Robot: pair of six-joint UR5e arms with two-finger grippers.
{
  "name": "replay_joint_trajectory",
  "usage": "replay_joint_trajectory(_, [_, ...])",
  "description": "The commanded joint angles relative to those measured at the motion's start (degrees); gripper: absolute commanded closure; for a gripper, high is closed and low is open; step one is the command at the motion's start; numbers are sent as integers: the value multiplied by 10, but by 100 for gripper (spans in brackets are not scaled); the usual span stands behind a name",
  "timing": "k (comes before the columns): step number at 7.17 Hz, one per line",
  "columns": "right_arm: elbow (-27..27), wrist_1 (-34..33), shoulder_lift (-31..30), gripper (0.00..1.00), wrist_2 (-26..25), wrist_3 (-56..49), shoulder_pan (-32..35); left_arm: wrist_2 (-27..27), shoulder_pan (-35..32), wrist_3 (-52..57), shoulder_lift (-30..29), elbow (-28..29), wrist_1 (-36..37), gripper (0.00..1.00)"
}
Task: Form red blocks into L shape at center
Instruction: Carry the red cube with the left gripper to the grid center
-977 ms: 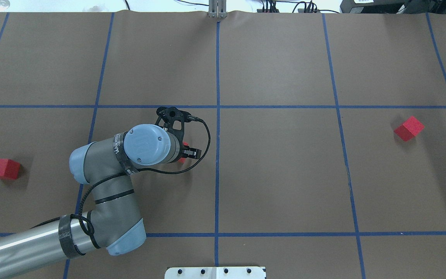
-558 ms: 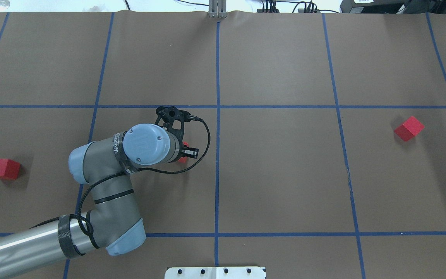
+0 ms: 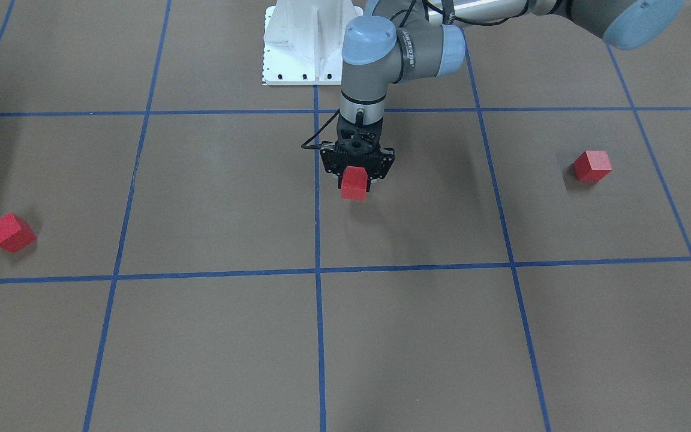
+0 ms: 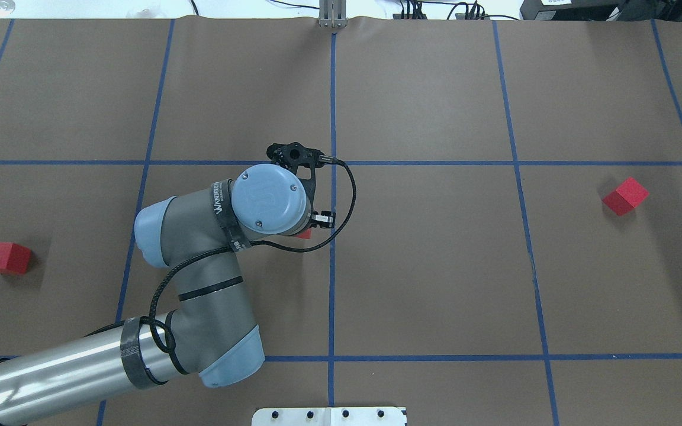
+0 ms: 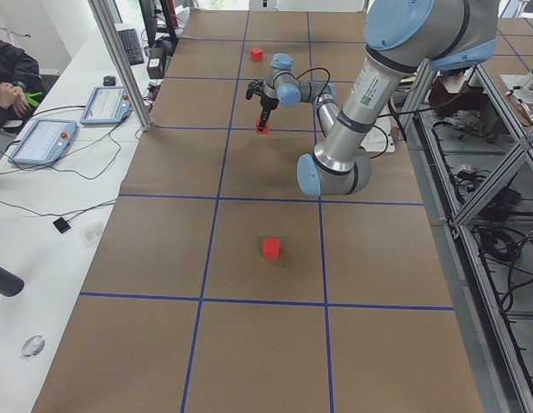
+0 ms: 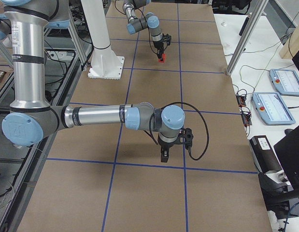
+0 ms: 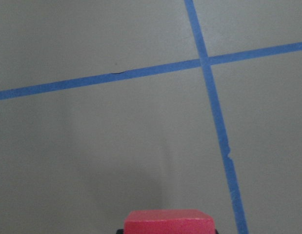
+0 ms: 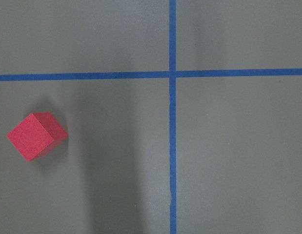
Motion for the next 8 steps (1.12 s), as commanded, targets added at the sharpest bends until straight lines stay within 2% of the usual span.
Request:
replay_joint_trajectory(1, [0, 0, 0, 1, 0, 0, 0, 2, -1, -18, -69, 99, -18, 100])
replay_joint_trajectory(2, [0, 0, 0, 1, 0, 0, 0, 3, -2, -23, -73, 124, -60, 100])
replay_joint_trajectory(3, [0, 0, 0, 1, 0, 0, 0, 3, -2, -26, -74, 132, -70, 100])
replay_joint_trajectory(8, [-1, -1, -1, 1, 0, 0, 0, 3, -11, -45, -80, 149, -76, 100])
